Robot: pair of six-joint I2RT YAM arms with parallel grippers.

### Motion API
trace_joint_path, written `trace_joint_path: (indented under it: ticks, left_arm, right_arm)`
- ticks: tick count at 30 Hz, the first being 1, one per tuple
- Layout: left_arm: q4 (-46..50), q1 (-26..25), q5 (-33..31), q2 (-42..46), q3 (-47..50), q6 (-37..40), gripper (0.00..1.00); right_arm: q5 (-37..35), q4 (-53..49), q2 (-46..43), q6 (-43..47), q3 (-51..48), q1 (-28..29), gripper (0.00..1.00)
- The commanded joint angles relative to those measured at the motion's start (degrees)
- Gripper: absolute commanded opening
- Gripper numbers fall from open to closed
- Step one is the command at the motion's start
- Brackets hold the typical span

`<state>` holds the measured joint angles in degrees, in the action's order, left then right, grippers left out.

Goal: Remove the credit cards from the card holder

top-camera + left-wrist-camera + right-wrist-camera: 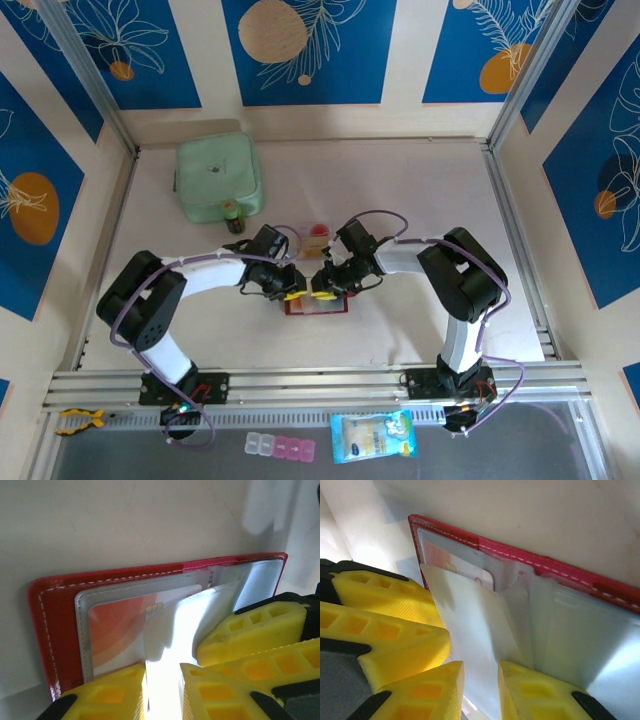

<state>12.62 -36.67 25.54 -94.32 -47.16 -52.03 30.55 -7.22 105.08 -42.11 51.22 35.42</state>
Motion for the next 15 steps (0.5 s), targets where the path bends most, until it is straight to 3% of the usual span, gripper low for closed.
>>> trace_joint_path:
  ticks: [1,9,15]
  left_arm:
    - [-1.0,-0.4,1.5,-0.5,0.9,-0.8,0.17]
    - [-0.4,-0.5,2.1,0.8,-0.4,-1.1,0.15]
    - [0.3,-0.7,3.6,1.0,-2.6,-1.1,0.19]
  right_arm:
    - [-1.8,-1.7,0.1,-0.7,-1.6,-0.4,0.25]
    - [-3.5,-4.8,-4.6,-0.8,-0.2,0.2,0.26]
    - [-7.3,-8.7,-10.1,-0.3,0.5,-0.5,0.27]
